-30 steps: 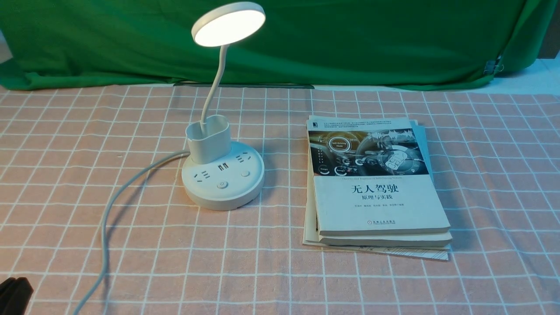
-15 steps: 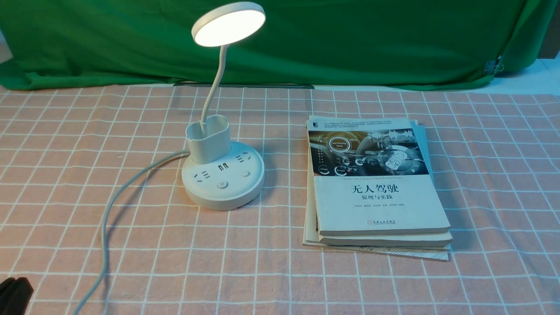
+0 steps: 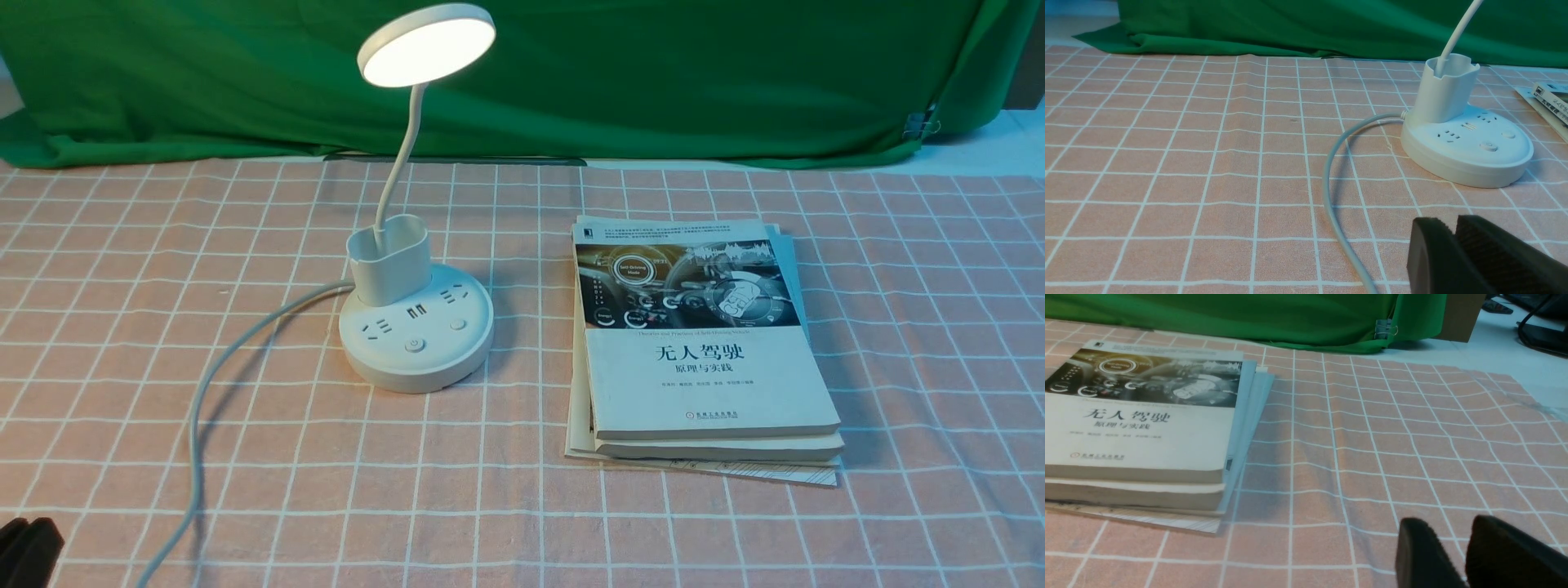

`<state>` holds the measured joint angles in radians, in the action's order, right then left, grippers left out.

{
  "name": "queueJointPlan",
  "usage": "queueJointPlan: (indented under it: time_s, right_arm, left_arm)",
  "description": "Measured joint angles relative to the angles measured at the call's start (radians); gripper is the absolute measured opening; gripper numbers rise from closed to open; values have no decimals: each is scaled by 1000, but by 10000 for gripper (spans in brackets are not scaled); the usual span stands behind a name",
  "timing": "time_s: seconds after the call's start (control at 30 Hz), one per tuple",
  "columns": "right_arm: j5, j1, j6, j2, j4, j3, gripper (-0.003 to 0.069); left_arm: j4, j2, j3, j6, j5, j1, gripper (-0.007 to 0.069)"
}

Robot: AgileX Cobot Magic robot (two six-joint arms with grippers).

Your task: Turn on the table lamp on the pink coffee tablecloth with your hand.

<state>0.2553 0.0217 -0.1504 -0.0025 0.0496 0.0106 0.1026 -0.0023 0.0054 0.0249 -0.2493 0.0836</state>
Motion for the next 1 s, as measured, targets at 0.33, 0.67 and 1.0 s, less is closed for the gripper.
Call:
queueJointPlan:
  time_s: [0.33,0.67,1.0]
  right_arm:
    - [0,0,0,0,0,0,240]
    - [0,0,0,0,0,0,240]
    - [0,0,0,0,0,0,240]
  left_arm:
    - [0,0,0,0,0,0,101]
    - [0,0,0,0,0,0,109]
    - [0,0,0,0,0,0,116]
